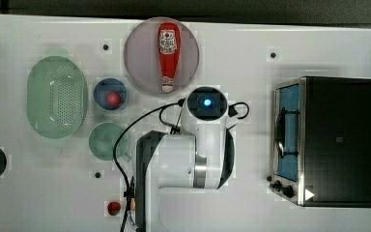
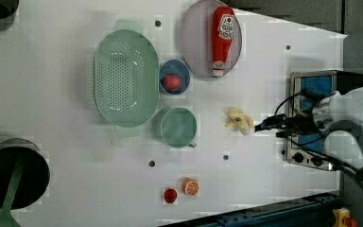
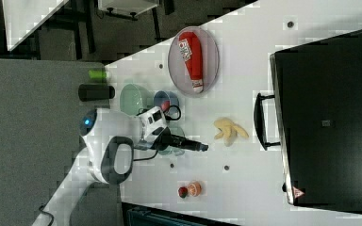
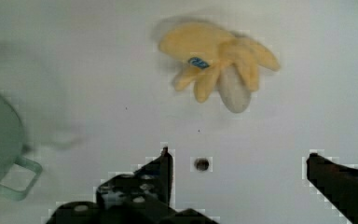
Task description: Pick Banana and place it in mug.
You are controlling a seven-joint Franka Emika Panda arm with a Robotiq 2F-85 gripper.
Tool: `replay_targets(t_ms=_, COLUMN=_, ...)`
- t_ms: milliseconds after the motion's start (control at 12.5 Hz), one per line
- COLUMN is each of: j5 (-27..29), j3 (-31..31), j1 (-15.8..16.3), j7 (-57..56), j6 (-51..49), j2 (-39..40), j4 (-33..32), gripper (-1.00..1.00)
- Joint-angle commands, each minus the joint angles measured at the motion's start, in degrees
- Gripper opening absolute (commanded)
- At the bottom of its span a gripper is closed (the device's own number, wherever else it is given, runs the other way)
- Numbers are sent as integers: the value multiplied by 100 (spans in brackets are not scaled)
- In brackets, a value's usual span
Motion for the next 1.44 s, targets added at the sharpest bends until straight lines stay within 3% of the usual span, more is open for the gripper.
replay_targets(t_ms=80, j5=-50, j3=-111, j1=22, j7=-1439, j6=857, j2=-17, j4=-152, gripper=100)
replay_targets(t_ms=480, j5=-51, j3=-128, j1=20, j7=-2783, j6=2145, j2=833, j4=-458, gripper=100)
replay_targets(t_ms=1040, j5=-52, j3=-175, j1=21, j7=-2818, j6=3127, j2=1655, j4=-488, gripper=100)
replay_targets(t_ms=1120, j5=-53, j3=-183, j1=20, j7=-2819, j6=3134, j2=1675, j4=-495, gripper=93)
replay_targets(t_ms=1440, j5=-51, j3=-181, j1=21, j7=-2817, j6=3141, j2=1629, j4=-460, gripper=-4)
